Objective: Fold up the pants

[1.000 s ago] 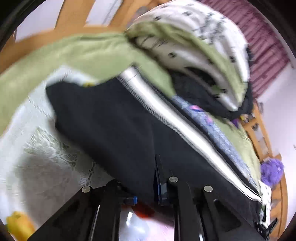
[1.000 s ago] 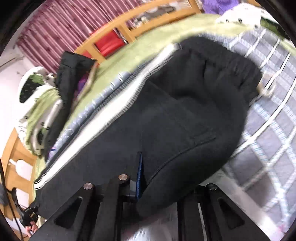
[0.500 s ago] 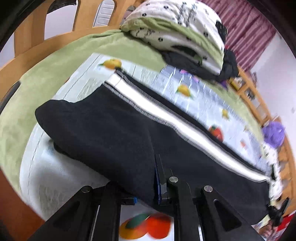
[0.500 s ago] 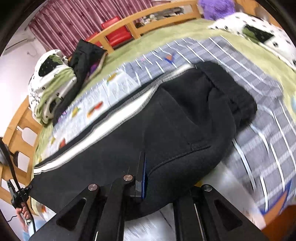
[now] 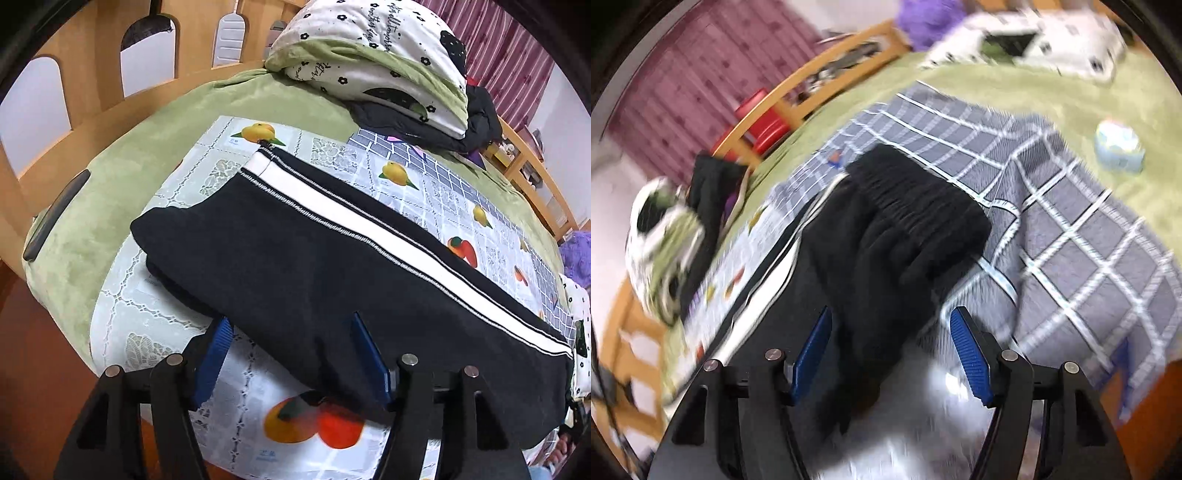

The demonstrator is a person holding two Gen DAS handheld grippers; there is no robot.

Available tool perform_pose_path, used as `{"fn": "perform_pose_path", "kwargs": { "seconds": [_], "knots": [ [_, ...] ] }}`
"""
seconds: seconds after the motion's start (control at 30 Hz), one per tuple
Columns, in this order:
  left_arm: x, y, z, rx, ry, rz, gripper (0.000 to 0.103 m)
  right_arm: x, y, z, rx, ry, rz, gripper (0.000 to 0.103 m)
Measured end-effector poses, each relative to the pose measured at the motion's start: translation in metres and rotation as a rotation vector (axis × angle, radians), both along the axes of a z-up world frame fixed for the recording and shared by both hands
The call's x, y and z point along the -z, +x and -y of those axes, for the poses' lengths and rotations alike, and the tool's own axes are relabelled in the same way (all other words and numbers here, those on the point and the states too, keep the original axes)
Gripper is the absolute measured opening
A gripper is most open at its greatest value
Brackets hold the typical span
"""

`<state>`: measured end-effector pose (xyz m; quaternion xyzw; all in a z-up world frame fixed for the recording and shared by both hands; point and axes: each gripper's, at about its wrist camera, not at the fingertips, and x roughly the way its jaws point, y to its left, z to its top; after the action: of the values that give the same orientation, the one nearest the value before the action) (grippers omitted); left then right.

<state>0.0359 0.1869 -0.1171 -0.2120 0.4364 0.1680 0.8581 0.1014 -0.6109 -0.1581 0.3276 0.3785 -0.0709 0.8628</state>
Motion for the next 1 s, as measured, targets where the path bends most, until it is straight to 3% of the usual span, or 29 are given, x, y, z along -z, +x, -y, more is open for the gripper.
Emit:
{"fn": "perform_pose_path", "kwargs": {
  "seconds": [0.03, 0.1, 0.17, 0.23, 0.3, 0.37, 0.4, 0.43, 0.47, 0.53, 0.73, 0.87, 1.0],
  "knots": [
    [-0.001, 0.003, 0.002, -0.002, 0.004, 0.002, 0.064, 0.008, 0.013, 0.003, 0.005, 0.023, -0.016, 0.066],
    [-0.003, 0.007, 0.004, -0.004, 0.01, 0.002, 0.064, 0.02, 0.039, 0.004, -0.005, 0.066, -0.033, 0.055],
    [-0.006, 0.011, 0.006, -0.008, 0.013, 0.006, 0.064, 0.019, 0.059, -0.001, 0.003, 0.009, -0.072, 0.018],
    [-0.01, 0.015, 0.008, -0.004, 0.013, 0.009, 0.064, -0.008, 0.062, -0.009, -0.083, -0.084, 0.0, 0.015],
    [-0.013, 0.016, 0.009, 0.006, 0.013, 0.016, 0.064, -0.038, 0.045, -0.001, -0.126, -0.079, 0.122, 0.016],
    [-0.016, 0.017, 0.011, 0.01, 0.023, 0.03, 0.064, -0.047, 0.035, 0.011, -0.104, -0.131, 0.127, 0.022],
    [-0.017, 0.018, 0.013, 0.014, 0.029, 0.037, 0.064, -0.042, 0.035, 0.015, -0.091, -0.157, 0.103, 0.028],
    [-0.018, 0.019, 0.014, 0.021, 0.041, 0.045, 0.064, -0.03, 0.038, 0.021, -0.081, -0.181, 0.035, 0.043],
    [-0.02, 0.021, 0.016, 0.027, 0.056, 0.047, 0.064, -0.012, 0.045, 0.028, -0.087, -0.185, -0.081, 0.042],
    [-0.024, 0.023, 0.017, 0.035, 0.071, 0.052, 0.064, 0.008, 0.043, 0.033, -0.114, -0.196, -0.205, 0.038],
    [-0.043, 0.024, 0.005, 0.053, 0.078, 0.113, 0.066, -0.035, 0.007, 0.021, -0.095, -0.349, -0.117, 0.043],
    [-0.037, 0.054, -0.003, 0.058, 0.106, 0.054, 0.067, -0.065, 0.037, -0.026, -0.191, -0.427, -0.052, 0.048],
    [-0.027, 0.079, -0.01, 0.063, 0.091, 0.033, 0.067, -0.073, 0.079, -0.091, -0.309, -0.472, -0.008, 0.048]
  ]
}}
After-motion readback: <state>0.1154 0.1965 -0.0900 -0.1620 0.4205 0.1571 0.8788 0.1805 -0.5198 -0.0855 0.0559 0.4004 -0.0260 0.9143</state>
